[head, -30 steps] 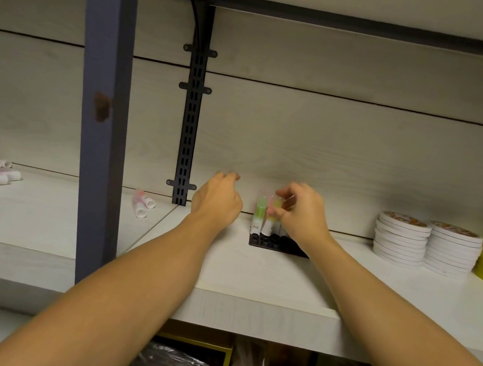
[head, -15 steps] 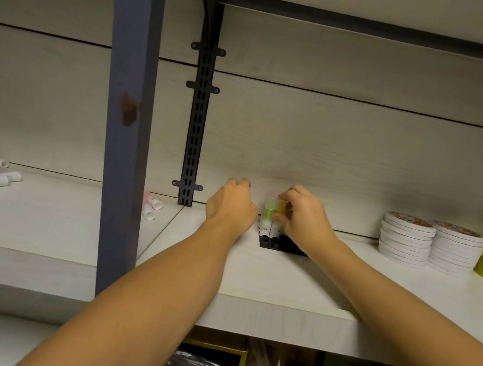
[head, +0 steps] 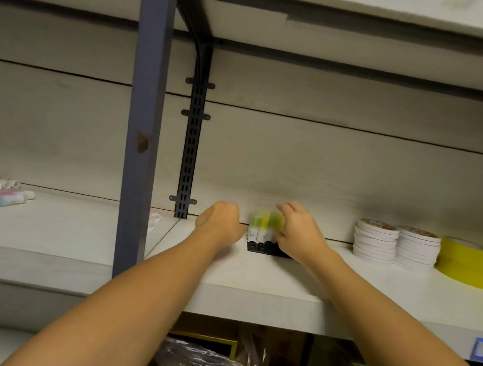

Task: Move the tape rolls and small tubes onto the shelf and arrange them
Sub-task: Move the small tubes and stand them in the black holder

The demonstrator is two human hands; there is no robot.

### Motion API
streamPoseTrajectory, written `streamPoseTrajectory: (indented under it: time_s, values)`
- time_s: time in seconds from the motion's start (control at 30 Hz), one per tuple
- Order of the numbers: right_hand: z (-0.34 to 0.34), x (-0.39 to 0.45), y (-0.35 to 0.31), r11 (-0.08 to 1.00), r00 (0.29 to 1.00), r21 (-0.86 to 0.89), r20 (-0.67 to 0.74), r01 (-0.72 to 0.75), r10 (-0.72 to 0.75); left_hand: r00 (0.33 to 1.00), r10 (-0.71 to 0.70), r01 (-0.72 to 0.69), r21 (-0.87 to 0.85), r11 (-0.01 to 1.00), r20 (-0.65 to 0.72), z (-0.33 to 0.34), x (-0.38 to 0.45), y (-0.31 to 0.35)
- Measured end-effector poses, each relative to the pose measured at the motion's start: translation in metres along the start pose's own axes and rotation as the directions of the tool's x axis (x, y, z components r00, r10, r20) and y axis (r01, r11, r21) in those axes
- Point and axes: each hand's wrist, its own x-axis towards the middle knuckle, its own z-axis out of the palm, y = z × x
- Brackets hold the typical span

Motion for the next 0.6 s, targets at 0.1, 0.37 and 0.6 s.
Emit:
streamPoseTrajectory:
  time_s: [0.1, 0.37, 0.6]
  values:
    - [-0.019, -0.021, 0.01, 0.999, 0.999, -0.013, 0.037, -0.033, 0.033, 0.999, 0.021, -0.022, 0.039, 0.999, 0.028, -0.008, -0.021, 0.004]
    - [-0.074, -0.083, 0.041, 0.996, 0.987, -0.092, 0.159, 0.01, 0.005, 0.999, 0.024, -0.018, 0.14, 0.99, -0.044, -0.021, -0.085, 0.016]
    - [-0.095, -0.104, 0.02, 0.989, 0.961, -0.095, 0.264, 0.115, -0.086, 0.992, -0.018, 0.046, 0.227, 0.973, -0.125, -0.047, -0.142, 0.008]
